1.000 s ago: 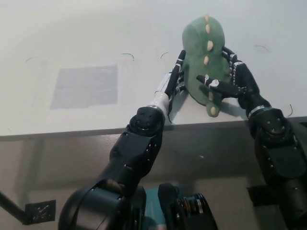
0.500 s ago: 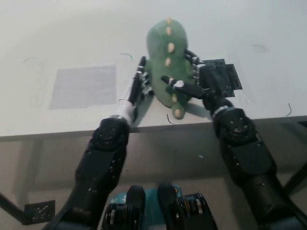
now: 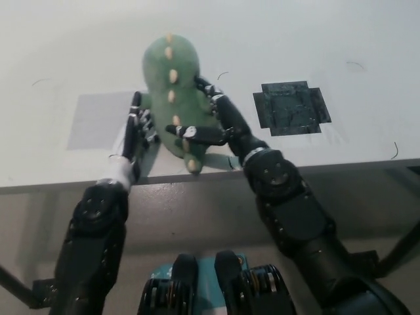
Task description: Use both hands to pick up a dinasour on the right side and move it to the left side
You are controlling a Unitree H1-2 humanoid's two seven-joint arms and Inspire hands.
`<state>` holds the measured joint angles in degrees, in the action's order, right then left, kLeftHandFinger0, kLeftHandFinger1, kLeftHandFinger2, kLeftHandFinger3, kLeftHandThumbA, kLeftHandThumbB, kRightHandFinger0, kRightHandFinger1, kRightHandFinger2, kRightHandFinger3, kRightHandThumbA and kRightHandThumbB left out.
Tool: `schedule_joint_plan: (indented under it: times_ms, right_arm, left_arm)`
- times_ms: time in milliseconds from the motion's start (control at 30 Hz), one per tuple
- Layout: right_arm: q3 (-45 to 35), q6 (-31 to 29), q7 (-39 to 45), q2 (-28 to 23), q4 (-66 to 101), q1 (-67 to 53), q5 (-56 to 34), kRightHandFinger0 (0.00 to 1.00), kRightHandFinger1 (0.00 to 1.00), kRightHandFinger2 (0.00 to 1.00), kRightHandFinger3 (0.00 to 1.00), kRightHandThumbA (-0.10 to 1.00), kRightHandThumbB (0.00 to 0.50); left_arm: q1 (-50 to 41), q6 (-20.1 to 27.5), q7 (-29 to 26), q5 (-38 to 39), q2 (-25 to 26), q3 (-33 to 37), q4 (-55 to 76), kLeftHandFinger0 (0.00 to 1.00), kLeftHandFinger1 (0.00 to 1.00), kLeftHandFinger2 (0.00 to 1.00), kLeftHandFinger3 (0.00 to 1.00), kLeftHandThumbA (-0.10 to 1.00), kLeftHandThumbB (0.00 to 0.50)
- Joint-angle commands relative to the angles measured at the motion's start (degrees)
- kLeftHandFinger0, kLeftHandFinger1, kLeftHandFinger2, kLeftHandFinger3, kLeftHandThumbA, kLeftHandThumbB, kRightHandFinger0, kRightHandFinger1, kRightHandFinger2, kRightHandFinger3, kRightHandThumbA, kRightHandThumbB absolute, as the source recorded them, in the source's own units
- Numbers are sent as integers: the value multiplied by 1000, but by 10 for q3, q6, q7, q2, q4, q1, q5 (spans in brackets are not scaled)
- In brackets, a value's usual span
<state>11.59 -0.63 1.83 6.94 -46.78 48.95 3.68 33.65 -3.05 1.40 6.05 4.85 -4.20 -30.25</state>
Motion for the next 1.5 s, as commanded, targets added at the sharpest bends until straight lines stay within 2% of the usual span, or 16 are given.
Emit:
schedule_joint_plan:
  times_ms: [0, 67, 100, 167, 200, 233, 267, 333, 400, 500, 600, 700, 1000, 1300, 1400, 1467]
  right_arm:
    - [49, 15, 32, 52, 3, 7, 37, 1000, 1000, 1000, 1000, 1000, 148]
    - [61, 21, 41, 55, 10, 2, 37, 1000, 1000, 1000, 1000, 1000, 143]
    - [77, 18, 40, 60, 15, -1, 48, 1000, 1000, 1000, 1000, 1000, 146]
    - [83, 16, 40, 64, 13, -3, 48, 1000, 1000, 1000, 1000, 1000, 148]
    - [90, 12, 34, 68, 13, -3, 55, 1000, 1000, 1000, 1000, 1000, 196]
    - [97, 17, 31, 74, 19, -5, 59, 1000, 1000, 1000, 1000, 1000, 205]
    - [98, 20, 32, 76, 23, -6, 57, 1000, 1000, 1000, 1000, 1000, 186]
    - [98, 23, 35, 82, 34, -9, 52, 1000, 1000, 1000, 1000, 1000, 185]
    - [96, -7, 33, 99, 17, -10, 46, 1000, 1000, 1000, 1000, 1000, 191]
    - [107, 3, 43, 102, 39, -18, 52, 1000, 1000, 1000, 1000, 1000, 147]
    - [115, 16, 50, 104, 55, -29, 51, 1000, 1000, 1000, 1000, 1000, 146]
    - [114, 18, 54, 106, 60, -28, 47, 1000, 1000, 1000, 1000, 1000, 160]
    - [113, 35, 55, 100, 72, -16, 55, 1000, 1000, 1000, 1000, 1000, 170]
    - [104, 13, 57, 98, 62, -16, 49, 1000, 1000, 1000, 1000, 1000, 128]
    - [99, 7, 59, 98, 55, -14, 45, 1000, 1000, 1000, 1000, 1000, 140]
    - [94, -1, 59, 93, 34, -4, 46, 1000, 1000, 1000, 1000, 1000, 189]
  left_arm:
    - [-44, 5, 33, 26, 13, -10, 57, 1000, 1000, 1000, 1000, 1000, 209]
    - [-62, 1, 35, 33, 15, -15, 75, 1000, 1000, 1000, 1000, 1000, 211]
    - [-82, 28, 39, 36, 20, -18, 89, 1000, 1000, 1000, 1000, 1000, 266]
    - [-94, 23, 37, 43, 18, -25, 105, 1000, 1000, 1000, 1000, 1000, 234]
    - [-104, 11, 38, 55, 19, -32, 127, 1000, 1000, 1000, 1000, 1000, 190]
    - [-114, 1, 37, 70, 17, -43, 147, 1000, 1000, 1000, 1000, 1000, 173]
    - [-117, -5, 37, 73, 17, -45, 156, 1000, 1000, 1000, 1000, 1000, 154]
    - [-127, -14, 35, 68, 25, -46, 176, 1000, 1000, 1000, 1000, 1000, 158]
    - [-151, 9, 35, 46, 41, -42, 200, 1000, 1000, 1000, 1000, 1000, 199]
    - [-169, -5, 41, 64, 52, -50, 222, 1000, 1000, 1000, 1000, 1000, 218]
    - [-188, 1, 39, 64, 55, -51, 241, 1000, 1000, 1000, 1000, 1000, 139]
    - [-188, 10, 49, 75, 61, -54, 246, 1000, 1000, 1000, 1000, 1000, 109]
    - [-174, -37, 30, 74, 59, -52, 255, 1000, 1000, 1000, 1000, 1000, 180]
    - [-165, -37, 25, 70, 50, -49, 251, 1000, 1000, 1000, 1000, 1000, 169]
    - [-163, -34, 25, 69, 48, -47, 247, 1000, 1000, 1000, 1000, 1000, 187]
    - [-147, -36, 25, 68, 45, -44, 235, 1000, 1000, 1000, 1000, 1000, 200]
